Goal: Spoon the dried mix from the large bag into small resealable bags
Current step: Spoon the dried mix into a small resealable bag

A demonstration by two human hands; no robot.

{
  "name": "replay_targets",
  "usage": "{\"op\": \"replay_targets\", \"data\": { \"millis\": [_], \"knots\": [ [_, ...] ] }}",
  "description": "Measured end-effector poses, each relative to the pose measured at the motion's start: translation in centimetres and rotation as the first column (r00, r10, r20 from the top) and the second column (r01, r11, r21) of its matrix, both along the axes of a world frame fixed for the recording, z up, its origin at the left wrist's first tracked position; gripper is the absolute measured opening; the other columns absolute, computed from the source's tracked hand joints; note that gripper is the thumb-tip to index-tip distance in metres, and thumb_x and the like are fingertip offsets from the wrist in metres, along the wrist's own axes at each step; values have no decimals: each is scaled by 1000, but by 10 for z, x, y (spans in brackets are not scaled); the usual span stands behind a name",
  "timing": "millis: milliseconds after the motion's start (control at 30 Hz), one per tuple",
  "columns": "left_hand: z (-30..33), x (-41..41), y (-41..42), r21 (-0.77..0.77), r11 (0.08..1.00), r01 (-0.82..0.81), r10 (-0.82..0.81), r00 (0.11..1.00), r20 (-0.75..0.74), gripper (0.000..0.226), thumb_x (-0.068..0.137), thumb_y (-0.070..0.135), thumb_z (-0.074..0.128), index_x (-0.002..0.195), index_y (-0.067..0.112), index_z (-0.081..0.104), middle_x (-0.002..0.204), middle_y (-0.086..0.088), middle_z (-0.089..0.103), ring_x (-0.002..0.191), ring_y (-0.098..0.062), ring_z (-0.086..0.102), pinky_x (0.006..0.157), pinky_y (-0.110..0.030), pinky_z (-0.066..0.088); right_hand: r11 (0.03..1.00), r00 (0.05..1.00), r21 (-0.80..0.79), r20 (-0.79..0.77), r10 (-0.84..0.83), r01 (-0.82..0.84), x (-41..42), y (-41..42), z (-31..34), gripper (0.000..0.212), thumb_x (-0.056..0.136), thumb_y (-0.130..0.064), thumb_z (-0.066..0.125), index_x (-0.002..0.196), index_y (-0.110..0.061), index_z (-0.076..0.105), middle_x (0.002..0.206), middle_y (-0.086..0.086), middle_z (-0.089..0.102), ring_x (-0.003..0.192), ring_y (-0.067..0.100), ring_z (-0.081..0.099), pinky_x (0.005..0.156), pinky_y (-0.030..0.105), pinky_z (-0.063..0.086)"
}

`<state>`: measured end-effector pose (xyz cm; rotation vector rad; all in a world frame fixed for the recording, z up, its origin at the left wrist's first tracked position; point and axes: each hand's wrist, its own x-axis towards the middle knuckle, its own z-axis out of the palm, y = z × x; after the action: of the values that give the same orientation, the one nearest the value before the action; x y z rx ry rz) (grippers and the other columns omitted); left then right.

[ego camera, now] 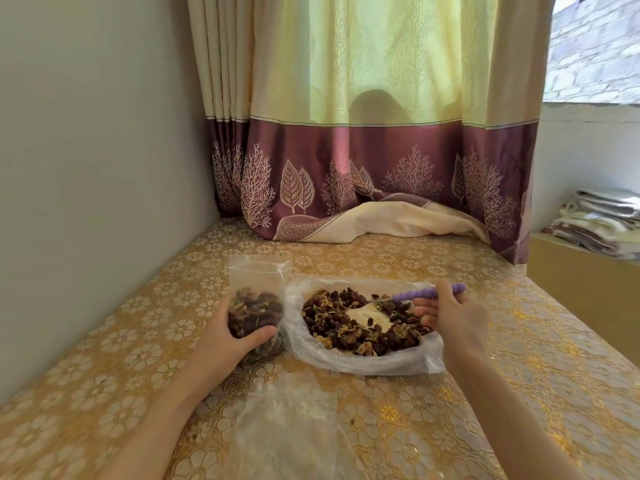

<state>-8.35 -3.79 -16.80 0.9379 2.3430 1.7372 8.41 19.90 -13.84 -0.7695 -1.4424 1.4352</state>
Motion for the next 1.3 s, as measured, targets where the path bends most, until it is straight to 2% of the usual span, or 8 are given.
{"op": "replay_targets", "data": {
  "millis": [100,233,400,633,833,967,1133,1300],
  "knots": [
    [0,0,1,-7,1000,-10,10,1000,-3,83,49,52,74,123,39,39,104,26,50,93,4,48,71,-9,34,1000,999,22,-38,21,-20,-6,-8,13,42,100,-21,44,67,-4,64,51,-1,67,43,5,58,42,14,47],
    [1,0,1,-12,1000,-7,6,1000,-19,84,49,52,73,125,38,39,103,27,49,90,14,45,68,-7,34,996,990,13,-112,85,-84,-18,-21,39,41,99,-21,46,68,-3,65,51,2,66,44,7,59,43,15,48],
    [-1,-2,1,-14,1000,-3,3,1000,-2,88,49,50,75,128,32,39,107,21,51,100,-5,49,73,-9,35,978,956,-26,-219,196,-207,-35,-41,68,36,98,-18,48,70,-2,64,51,3,65,43,8,59,43,15,47],
    [-2,-3,0,-8,1000,8,-8,1000,19,90,50,47,76,130,26,40,119,7,54,110,-12,51,89,-23,38,939,932,173,-159,326,-299,-55,-70,77,49,99,-21,48,54,-13,68,54,4,68,49,13,64,48,19,51],
    [0,-2,0,14,1000,17,-17,999,36,89,49,48,76,128,30,40,113,15,56,104,-5,52,79,-14,38,812,873,399,-53,484,-426,-57,-81,74,50,98,-14,46,59,-28,74,71,8,74,60,19,65,56,25,55],
    [-1,-3,0,10,1000,9,-10,999,38,98,50,49,77,137,27,35,122,7,53,112,-11,50,92,-24,37,815,856,376,-97,508,-442,-49,-76,77,54,96,-7,44,59,-31,74,70,3,74,56,13,64,53,20,53],
    [-2,-2,-2,16,1000,22,-23,998,55,97,52,53,76,137,30,34,118,13,52,102,-1,50,76,-10,36,910,889,220,-225,398,-351,-36,-56,72,40,97,-12,47,63,-13,70,61,5,69,53,14,62,50,21,52],
    [-3,-3,-1,36,999,17,-20,997,75,92,58,55,70,138,29,34,116,12,54,99,-2,52,76,-14,40,977,960,79,-187,209,-197,-19,-24,46,44,98,-15,45,60,-11,67,54,1,67,49,11,60,47,17,51]
  ]
}}
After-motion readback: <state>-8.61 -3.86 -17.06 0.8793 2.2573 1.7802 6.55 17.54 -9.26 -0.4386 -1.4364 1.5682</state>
